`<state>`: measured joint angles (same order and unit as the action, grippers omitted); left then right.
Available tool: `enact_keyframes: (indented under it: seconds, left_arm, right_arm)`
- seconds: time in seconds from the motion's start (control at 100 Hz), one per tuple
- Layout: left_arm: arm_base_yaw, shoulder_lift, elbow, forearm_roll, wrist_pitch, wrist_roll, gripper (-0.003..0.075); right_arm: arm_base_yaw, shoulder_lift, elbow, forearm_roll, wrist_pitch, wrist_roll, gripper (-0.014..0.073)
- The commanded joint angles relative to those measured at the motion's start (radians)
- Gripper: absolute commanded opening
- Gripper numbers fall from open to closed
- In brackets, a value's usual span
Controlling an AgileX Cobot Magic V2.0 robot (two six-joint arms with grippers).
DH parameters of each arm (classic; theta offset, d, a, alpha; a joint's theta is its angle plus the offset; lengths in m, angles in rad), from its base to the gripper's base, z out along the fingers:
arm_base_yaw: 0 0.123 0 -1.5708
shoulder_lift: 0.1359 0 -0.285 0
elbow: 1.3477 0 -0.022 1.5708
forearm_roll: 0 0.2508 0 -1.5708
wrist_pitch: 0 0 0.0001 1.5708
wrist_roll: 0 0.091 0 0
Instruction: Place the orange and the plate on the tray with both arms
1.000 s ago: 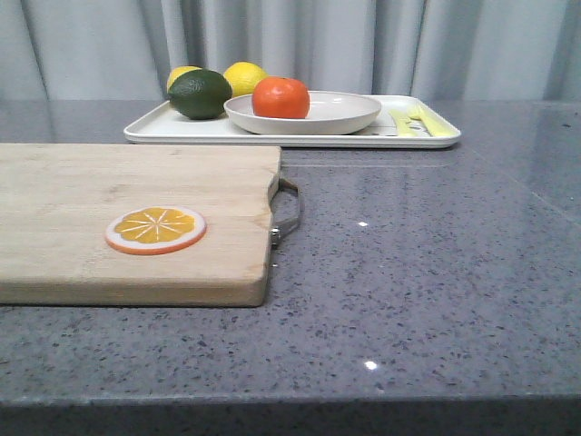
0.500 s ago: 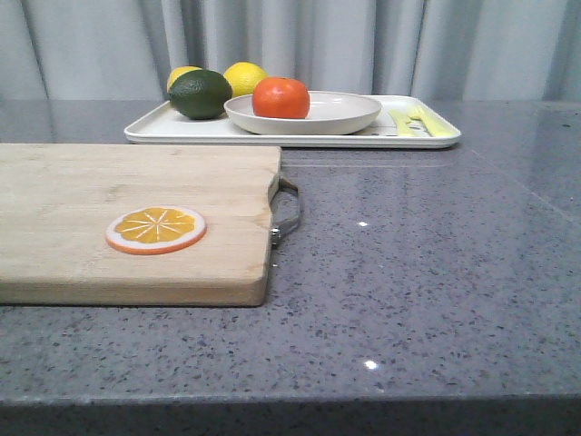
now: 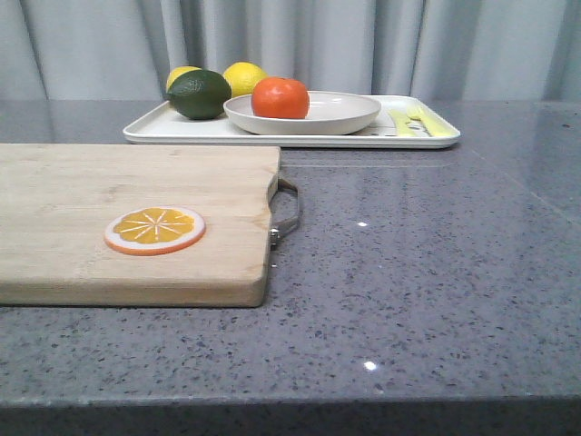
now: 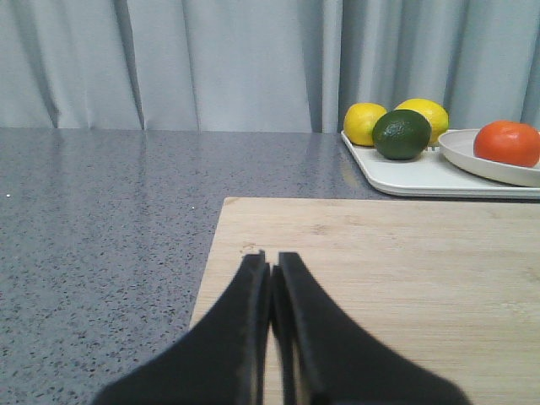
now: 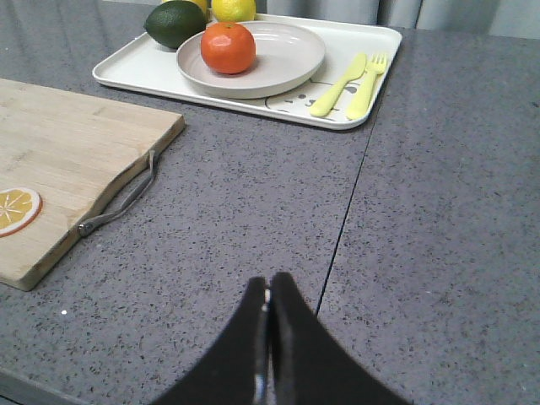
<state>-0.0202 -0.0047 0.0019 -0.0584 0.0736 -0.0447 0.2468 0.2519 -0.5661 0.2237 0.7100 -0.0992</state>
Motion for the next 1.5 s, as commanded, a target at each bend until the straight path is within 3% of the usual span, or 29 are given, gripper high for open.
enact_keyframes:
  seconds: [0.0,1.35,1.49]
  left_arm:
    - [0.01,-0.034,0.007,-0.003,-0.074,0.001,-0.002]
    - [0.012,-0.034,0.007,-0.003,-0.074,0.001,-0.002]
    - [0.012,-0.034,0.007,-0.003,-0.074,0.001,-0.002]
  right_arm:
    - [-0.003,0.009,-0.024,0.005,-0.07,-0.008,-0.0068]
    - [-0.003,0.009,-0.024,0.005,-0.07,-0.008,-0.0068]
    - [-0.003,0.009,-0.024,0.004,-0.128,-0.008,-0.0068]
